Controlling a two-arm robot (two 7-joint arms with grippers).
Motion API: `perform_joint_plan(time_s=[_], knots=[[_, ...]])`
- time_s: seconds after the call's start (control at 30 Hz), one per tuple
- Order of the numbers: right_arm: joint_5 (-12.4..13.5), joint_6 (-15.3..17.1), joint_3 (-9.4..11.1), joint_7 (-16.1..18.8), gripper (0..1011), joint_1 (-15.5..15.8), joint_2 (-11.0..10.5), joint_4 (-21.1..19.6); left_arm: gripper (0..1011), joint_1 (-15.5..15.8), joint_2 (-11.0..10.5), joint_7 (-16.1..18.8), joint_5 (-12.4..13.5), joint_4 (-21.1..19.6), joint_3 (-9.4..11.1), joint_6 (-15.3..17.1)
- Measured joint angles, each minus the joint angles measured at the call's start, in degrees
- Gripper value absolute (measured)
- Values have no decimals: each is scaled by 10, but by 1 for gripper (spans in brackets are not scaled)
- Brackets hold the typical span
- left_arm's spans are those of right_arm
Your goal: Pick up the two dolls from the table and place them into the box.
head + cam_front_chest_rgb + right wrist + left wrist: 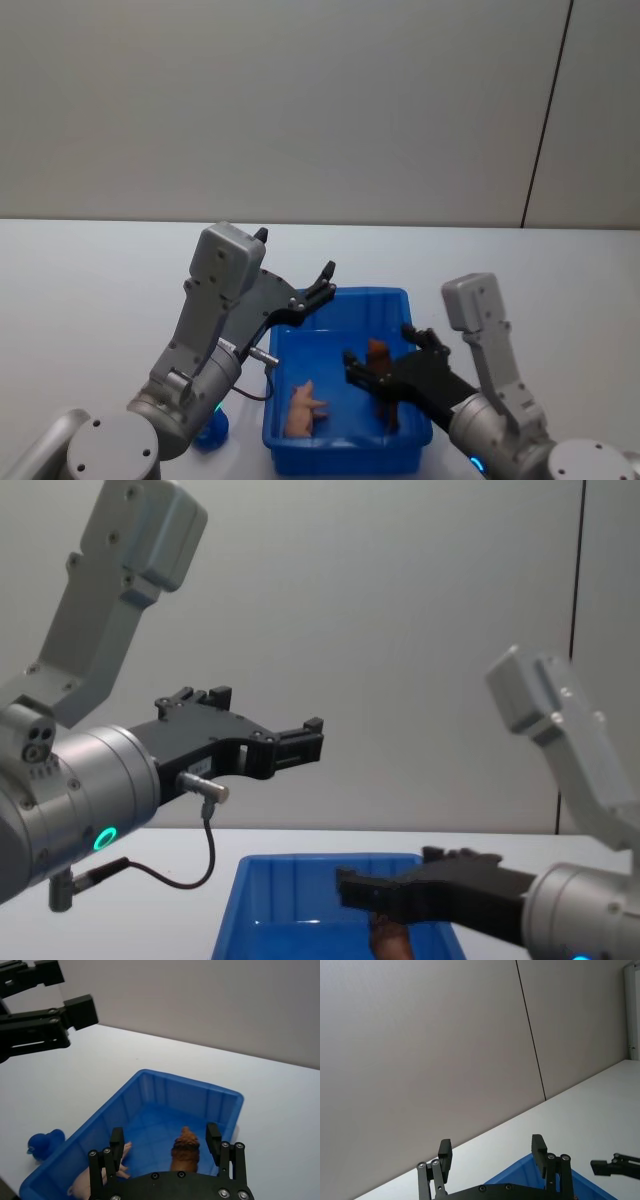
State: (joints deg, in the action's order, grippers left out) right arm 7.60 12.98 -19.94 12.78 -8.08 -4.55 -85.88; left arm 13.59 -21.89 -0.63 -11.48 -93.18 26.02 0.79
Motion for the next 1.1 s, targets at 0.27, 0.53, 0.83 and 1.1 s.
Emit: perform_joint_plan(time_s=[0.27, 0.53, 0.83, 1.1], knots=[[1, -10, 10, -44, 1001, 18, -14, -30, 1001, 0, 0, 0, 0, 0, 0, 0], [12, -13, 25, -95, 1001, 39, -30, -53, 1001, 0, 0, 0, 0, 0, 0, 0], [24, -11, 40, -139, 1001, 56, -44, -67, 1001, 0, 0, 0, 0, 0, 0, 0], [32, -9, 49, -161, 1001, 65, -52, -74, 1001, -3, -1, 4, 0, -3, -1, 2]])
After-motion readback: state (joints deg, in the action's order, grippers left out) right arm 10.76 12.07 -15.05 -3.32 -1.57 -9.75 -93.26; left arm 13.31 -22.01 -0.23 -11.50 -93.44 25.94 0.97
